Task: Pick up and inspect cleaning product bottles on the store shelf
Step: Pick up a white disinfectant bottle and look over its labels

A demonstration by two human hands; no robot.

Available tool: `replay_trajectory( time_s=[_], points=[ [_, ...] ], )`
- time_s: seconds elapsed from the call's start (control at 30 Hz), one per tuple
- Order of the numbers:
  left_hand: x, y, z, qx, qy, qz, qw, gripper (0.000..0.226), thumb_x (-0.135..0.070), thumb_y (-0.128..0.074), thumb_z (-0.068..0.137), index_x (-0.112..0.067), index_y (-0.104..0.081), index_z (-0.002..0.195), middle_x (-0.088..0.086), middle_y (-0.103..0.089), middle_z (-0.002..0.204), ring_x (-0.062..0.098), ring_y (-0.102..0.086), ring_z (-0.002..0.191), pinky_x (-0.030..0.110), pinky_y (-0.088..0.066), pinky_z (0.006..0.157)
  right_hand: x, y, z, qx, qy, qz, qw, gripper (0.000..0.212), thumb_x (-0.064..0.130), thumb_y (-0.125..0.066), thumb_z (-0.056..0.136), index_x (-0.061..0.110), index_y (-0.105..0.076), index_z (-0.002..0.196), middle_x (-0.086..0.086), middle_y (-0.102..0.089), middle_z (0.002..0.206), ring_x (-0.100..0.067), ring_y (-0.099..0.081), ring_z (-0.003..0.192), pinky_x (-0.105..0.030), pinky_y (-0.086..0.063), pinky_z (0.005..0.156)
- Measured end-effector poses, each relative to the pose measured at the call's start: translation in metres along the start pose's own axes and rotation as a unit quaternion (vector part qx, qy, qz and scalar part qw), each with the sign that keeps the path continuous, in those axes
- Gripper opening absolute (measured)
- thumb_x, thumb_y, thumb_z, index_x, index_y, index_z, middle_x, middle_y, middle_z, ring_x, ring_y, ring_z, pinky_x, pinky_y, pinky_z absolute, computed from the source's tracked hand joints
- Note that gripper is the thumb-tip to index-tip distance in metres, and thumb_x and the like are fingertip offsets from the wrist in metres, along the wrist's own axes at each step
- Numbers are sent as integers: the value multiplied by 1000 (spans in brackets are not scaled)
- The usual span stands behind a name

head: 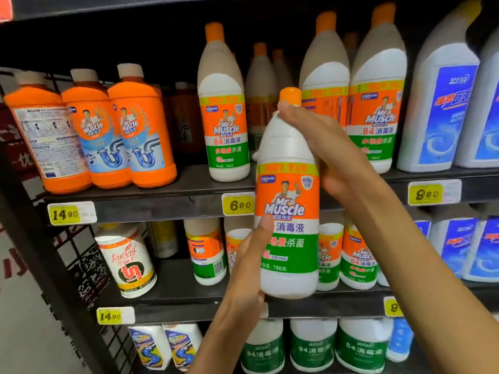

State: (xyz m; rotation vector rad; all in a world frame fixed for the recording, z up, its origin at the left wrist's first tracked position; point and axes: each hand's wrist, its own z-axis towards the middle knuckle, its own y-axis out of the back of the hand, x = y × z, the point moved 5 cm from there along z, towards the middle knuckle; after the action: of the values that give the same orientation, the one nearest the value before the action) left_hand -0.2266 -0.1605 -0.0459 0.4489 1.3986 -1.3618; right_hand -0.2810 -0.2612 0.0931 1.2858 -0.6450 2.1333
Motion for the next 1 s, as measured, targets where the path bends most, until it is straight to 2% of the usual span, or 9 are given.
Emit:
replay_trajectory(
  time_s=[0.07, 0.13, 0.23, 0.33, 0.5, 0.6, 0.73, 0.83, 1.0],
  points=[
    [-4, -1, -2, 18, 14, -68, 997, 33, -53, -74, 62, -32, -77, 87, 5, -75, 98, 20, -73, 86, 32, -58, 63, -2, 1, 0, 13, -33, 34, 999, 18, 35, -62, 89, 18, -67, 92, -3, -75, 87, -19, -72, 86, -34, -58, 78],
    [-8, -5, -5, 43, 42, -124, 990, 70, -55, -88, 42, -20, -75, 101, 16, -70, 110, 31, -70, 89, 39, -59, 65, -5, 0, -3, 33, -54, 104, 993, 21, 35, -61, 89, 17, -66, 100, -5, -74, 94, -20, -71, 92, -36, -57, 81],
    [-12, -19, -12, 77, 101, -159, 979, 104, -54, -90, 35, -9, -61, 124, 28, -59, 120, 40, -62, 89, 44, -58, 62, -12, -8, -7, 58, -89, 185, 977, 50, 38, -64, 84, 11, -56, 125, -17, -67, 115, -30, -66, 104, -46, -54, 88],
    [-11, -21, -15, 88, 116, -161, 976, 90, -57, -79, 54, -11, -58, 128, 25, -62, 118, 39, -63, 92, 45, -57, 67, -11, -9, -5, 43, -73, 202, 976, 47, 36, -64, 85, 10, -56, 123, -15, -68, 102, -29, -68, 93, -45, -56, 81],
    [-7, -7, -15, 61, 92, -95, 989, 69, -63, -54, 77, -19, -56, 130, 18, -58, 131, 36, -55, 120, 54, -44, 100, -11, -4, -4, 25, -37, 216, 975, 45, 34, -65, 77, 9, -59, 114, -12, -69, 96, -25, -67, 88, -42, -57, 81],
    [0, 7, -14, 18, 115, -111, 987, 53, -61, -47, 78, -25, -73, 107, 9, -69, 117, 27, -66, 107, 46, -54, 88, -15, 2, -17, 27, -17, 236, 971, 32, 33, -65, 77, 10, -65, 98, -11, -72, 90, -26, -70, 87, -37, -58, 75],
    [28, 17, -15, 3, 167, -142, 976, 47, -50, -55, 69, -15, -78, 92, 13, -74, 94, 28, -72, 75, 38, -59, 64, -35, 21, -51, -15, -12, 210, 977, 27, 30, -58, 76, 10, -64, 94, -16, -72, 95, -31, -67, 98, -43, -55, 87],
    [67, 21, -32, 3, 213, -140, 967, 35, -40, -53, 72, -17, -79, 80, 9, -75, 87, 24, -73, 73, 37, -59, 61, -57, 48, -97, -64, -28, 177, 982, 27, 26, -54, 75, 10, -64, 95, -15, -72, 94, -29, -67, 97, -42, -53, 92],
    [165, 34, -83, -52, 433, -191, 879, 39, -34, -45, 88, -8, -73, 81, 16, -74, 77, 30, -71, 61, 44, -58, 52, -103, 106, -205, -197, -57, 96, 974, 14, 26, -62, 72, 16, -71, 72, -8, -72, 81, -22, -69, 85, -30, -54, 76]
  ],
)
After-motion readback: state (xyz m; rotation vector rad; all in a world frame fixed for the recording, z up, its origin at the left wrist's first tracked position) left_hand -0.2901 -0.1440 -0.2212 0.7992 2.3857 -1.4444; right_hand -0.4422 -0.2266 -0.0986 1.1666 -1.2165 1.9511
